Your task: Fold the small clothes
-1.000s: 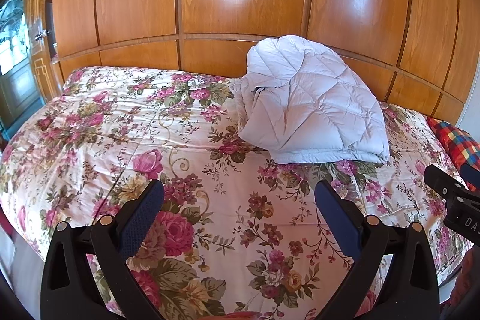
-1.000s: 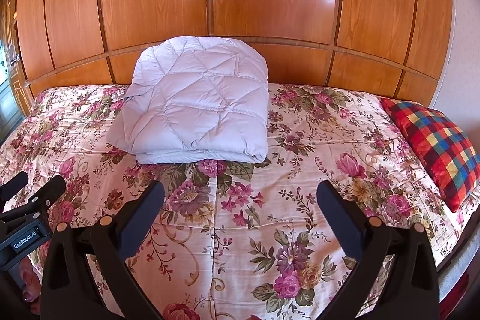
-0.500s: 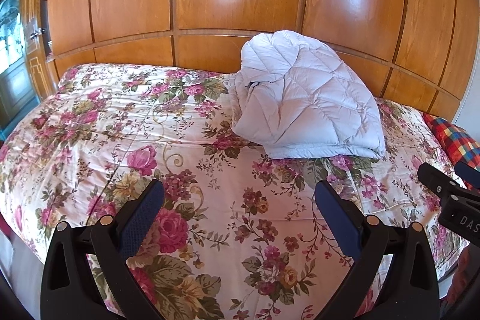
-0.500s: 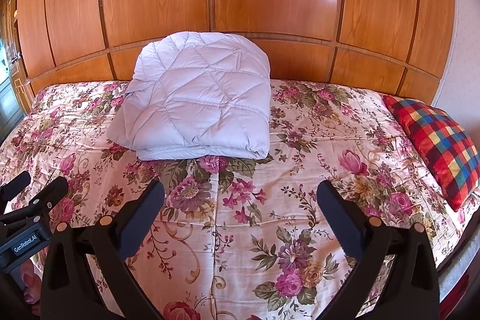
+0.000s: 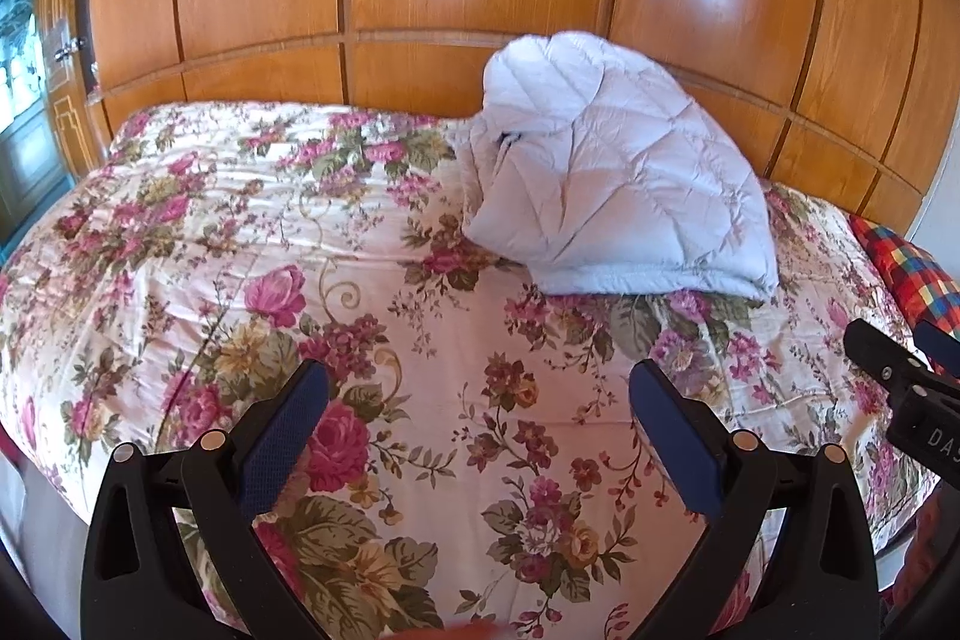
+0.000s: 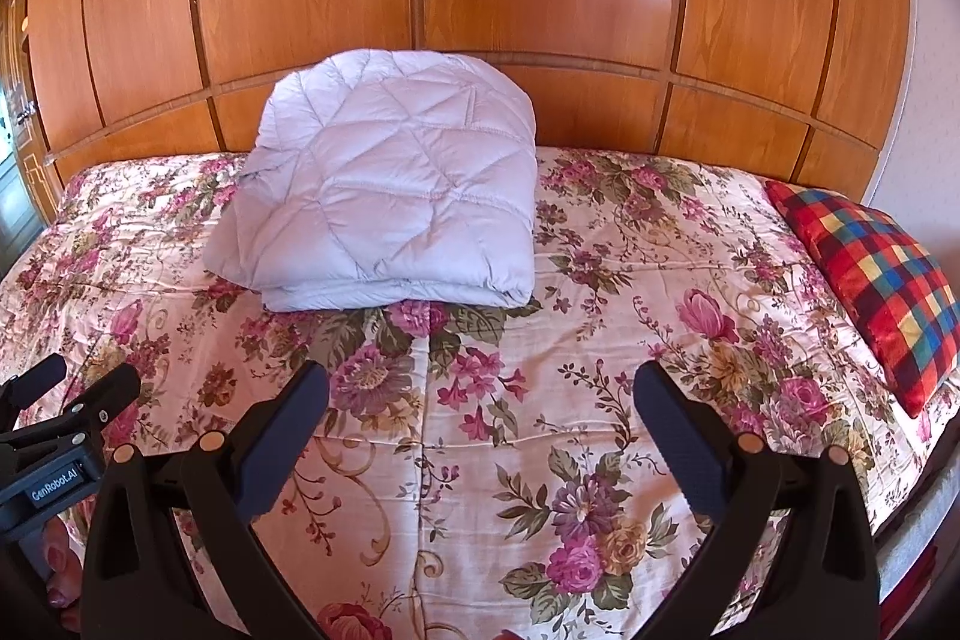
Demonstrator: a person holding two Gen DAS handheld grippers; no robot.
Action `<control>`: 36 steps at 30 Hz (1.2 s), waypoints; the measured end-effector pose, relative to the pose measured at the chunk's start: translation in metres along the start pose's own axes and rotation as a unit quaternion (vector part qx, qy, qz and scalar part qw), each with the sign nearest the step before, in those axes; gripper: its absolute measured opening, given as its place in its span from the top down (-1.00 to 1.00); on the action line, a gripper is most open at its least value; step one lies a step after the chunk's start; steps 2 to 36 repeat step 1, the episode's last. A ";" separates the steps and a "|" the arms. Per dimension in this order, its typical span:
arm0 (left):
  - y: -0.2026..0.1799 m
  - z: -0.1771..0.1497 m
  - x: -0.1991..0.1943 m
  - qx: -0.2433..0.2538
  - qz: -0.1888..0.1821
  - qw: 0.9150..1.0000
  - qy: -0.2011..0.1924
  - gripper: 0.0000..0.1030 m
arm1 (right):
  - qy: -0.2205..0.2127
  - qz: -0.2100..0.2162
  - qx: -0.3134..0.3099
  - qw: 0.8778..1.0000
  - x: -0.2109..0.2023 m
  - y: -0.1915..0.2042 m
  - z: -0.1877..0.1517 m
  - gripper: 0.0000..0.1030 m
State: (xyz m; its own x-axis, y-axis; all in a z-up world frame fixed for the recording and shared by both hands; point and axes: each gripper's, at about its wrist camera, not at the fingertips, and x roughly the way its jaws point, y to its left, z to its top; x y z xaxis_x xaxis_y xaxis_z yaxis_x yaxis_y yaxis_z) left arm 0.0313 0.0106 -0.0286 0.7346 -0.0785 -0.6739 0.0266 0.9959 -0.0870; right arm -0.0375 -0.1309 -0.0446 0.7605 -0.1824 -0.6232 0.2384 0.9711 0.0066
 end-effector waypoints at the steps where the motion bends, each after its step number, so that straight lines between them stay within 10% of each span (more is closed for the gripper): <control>1: 0.002 -0.001 0.005 -0.003 -0.001 1.000 0.009 -0.93 | 0.000 0.000 0.000 1.000 0.000 0.000 0.000 -0.96; 36: 0.002 -0.001 0.005 -0.003 -0.001 1.000 0.009 -0.93 | 0.000 0.000 0.000 1.000 0.000 0.000 0.000 -0.96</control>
